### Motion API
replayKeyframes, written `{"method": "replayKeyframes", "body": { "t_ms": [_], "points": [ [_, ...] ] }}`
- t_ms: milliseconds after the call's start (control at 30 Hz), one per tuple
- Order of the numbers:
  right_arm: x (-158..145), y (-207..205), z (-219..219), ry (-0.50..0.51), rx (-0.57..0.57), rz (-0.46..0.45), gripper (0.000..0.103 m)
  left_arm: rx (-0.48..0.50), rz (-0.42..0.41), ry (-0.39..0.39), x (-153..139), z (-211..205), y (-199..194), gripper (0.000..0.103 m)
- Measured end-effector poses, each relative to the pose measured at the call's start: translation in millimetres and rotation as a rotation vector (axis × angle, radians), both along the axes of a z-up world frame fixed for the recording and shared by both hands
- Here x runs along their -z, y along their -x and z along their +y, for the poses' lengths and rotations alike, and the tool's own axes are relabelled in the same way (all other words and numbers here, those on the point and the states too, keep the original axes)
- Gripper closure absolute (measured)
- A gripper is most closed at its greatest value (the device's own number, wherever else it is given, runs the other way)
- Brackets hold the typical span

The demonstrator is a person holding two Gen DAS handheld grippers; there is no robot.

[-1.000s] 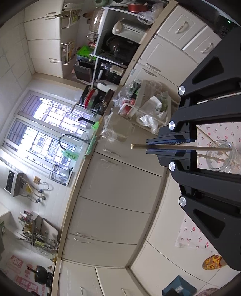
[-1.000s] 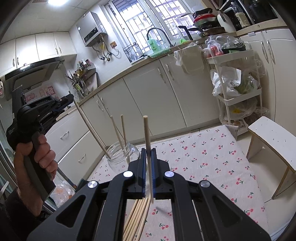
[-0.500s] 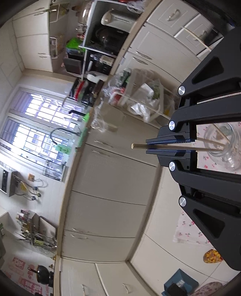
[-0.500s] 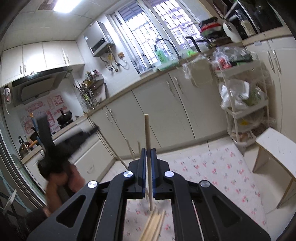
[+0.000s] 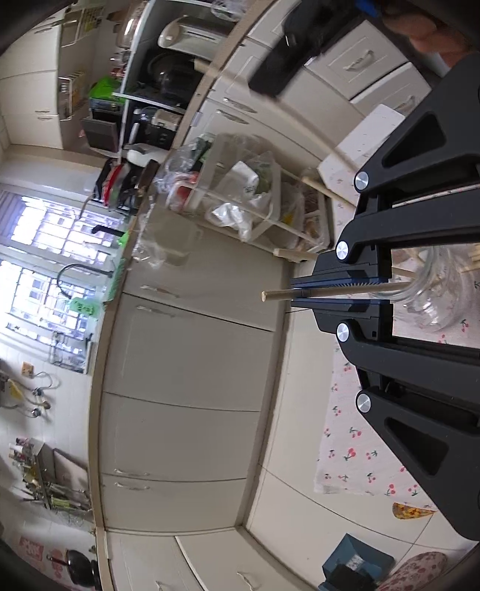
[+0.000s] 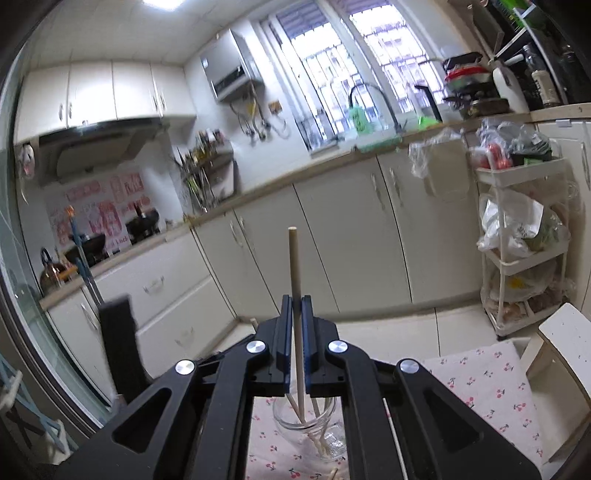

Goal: Organize utensils
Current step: 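Carry both held sticks over the jar and open both tools to drop them in, then lower both tools to the stick pile and close each on one stick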

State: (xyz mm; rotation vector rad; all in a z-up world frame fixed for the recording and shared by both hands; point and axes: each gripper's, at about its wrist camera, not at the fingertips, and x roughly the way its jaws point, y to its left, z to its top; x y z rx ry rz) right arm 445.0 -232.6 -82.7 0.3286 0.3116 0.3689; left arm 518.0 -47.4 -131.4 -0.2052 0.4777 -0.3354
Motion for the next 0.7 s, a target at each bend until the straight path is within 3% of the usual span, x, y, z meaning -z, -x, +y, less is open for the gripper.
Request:
{"method": "replayKeyframes", "body": {
  "t_ms": [267,333,367,400,600,700],
  "points": [
    [41.4,-27.5,24.1,0.091,-0.033,0.158,0.097,0.044,0.081,-0.029,16.8,-6.6,-0.2,0.097],
    [44.5,-24.5,22.4,0.085,-0.028,0.159,0.089,0.039,0.098,-0.032,21.4,-5.5,2.8,0.093],
    [44.0,-20.2,19.4,0.07,-0.022,0.145,0.076,0.034,0.108,-0.031,23.5,-4.6,3.4,0.091],
    [42.8,-15.3,16.6,0.058,-0.02,0.132,0.071,0.029,0.124,-0.026,26.6,-2.5,4.5,0.09],
    [36.2,18.9,-3.8,0.042,0.03,0.105,0.061,-0.021,0.157,0.006,36.1,11.6,18.5,0.08],
    [49.8,37.7,-14.4,0.046,0.052,0.168,0.06,-0.013,0.184,0.01,39.6,15.9,27.2,0.079]
  ]
}}
